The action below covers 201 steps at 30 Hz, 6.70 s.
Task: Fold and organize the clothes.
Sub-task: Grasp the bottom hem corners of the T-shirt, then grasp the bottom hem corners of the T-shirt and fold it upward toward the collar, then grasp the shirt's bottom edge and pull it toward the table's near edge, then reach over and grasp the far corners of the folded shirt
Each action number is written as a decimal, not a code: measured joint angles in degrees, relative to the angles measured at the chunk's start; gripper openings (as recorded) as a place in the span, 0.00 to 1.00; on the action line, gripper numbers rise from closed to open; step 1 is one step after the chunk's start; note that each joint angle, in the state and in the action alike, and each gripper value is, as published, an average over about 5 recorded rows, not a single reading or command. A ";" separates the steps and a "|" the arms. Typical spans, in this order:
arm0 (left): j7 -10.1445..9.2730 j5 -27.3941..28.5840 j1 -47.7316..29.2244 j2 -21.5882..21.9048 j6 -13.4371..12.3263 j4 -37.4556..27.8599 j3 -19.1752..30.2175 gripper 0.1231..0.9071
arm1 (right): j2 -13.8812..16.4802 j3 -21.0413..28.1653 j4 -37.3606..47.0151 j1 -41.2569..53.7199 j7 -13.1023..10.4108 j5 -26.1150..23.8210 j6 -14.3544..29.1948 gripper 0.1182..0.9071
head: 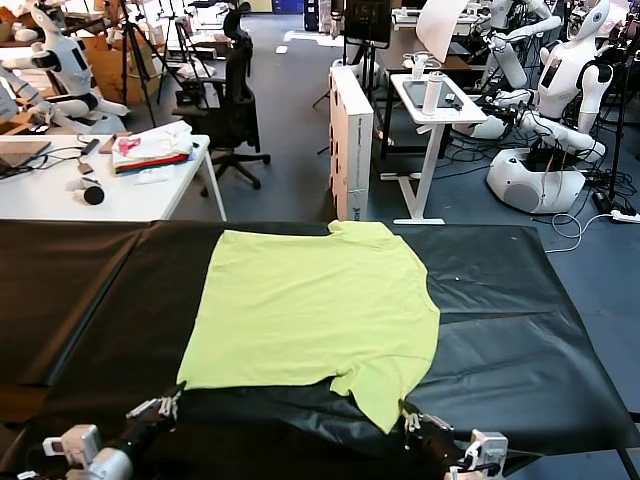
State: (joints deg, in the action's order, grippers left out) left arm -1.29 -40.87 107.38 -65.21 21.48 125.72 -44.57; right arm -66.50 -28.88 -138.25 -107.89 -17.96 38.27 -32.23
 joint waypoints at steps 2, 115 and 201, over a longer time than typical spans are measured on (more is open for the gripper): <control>-0.17 0.42 1.29 -0.37 -0.20 0.98 -0.21 0.03 | 0.25 -0.72 -1.33 -2.18 -0.46 -0.05 -0.21 0.03; -0.95 9.80 -19.25 -3.66 -5.41 -14.04 8.91 0.16 | 16.73 3.36 19.35 24.07 11.86 -5.45 3.25 0.09; -0.97 -7.65 -62.79 6.69 11.89 -44.20 23.00 1.00 | 5.60 26.97 56.15 75.56 7.51 5.99 -6.45 1.00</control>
State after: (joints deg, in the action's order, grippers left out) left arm -2.27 -48.53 44.59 -58.52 33.37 81.51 -21.57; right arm -60.90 -1.91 -82.10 -32.33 -10.46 44.26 -38.68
